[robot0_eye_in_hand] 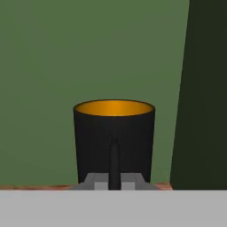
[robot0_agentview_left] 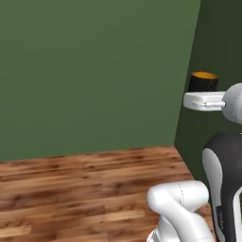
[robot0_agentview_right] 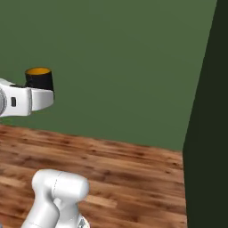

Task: There is a tray on the dining counter. Grab the cup, mug, and pitcher and place them on the tray. The pitcher may be placed next to the tray if it cannot fit the tray.

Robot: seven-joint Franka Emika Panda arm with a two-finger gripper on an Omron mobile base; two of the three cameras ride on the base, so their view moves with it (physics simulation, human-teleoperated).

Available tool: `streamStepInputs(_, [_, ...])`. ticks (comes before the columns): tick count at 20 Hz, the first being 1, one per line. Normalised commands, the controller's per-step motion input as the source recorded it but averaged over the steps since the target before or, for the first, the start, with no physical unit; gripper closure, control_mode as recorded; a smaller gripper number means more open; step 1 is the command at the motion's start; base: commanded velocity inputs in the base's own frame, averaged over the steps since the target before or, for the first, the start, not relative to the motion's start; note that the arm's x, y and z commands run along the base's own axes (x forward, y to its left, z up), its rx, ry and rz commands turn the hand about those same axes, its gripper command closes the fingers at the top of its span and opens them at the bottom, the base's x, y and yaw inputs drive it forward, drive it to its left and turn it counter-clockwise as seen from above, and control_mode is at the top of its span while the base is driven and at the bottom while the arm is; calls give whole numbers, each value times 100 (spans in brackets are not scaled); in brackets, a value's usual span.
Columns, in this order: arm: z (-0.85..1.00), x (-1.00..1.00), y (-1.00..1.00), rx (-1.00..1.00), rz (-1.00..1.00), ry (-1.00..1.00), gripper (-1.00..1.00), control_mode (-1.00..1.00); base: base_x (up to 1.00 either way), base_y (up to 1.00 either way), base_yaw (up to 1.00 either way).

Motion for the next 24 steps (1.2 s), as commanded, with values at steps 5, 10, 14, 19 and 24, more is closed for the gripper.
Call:
streamStepInputs(5, [0,0,0,0,0,0,100,100,100,56,4])
streamStepInputs(10, [0,0,0,0,0,0,100,100,100,0,36])
streamStepInputs(14, [0,0,0,0,0,0,100,100,100,-3,61])
streamStepInputs(19, [0,0,0,0,0,0,100,100,100,-3,86])
streamStepInputs(24, [0,0,0,0,0,0,100,100,100,-4,92])
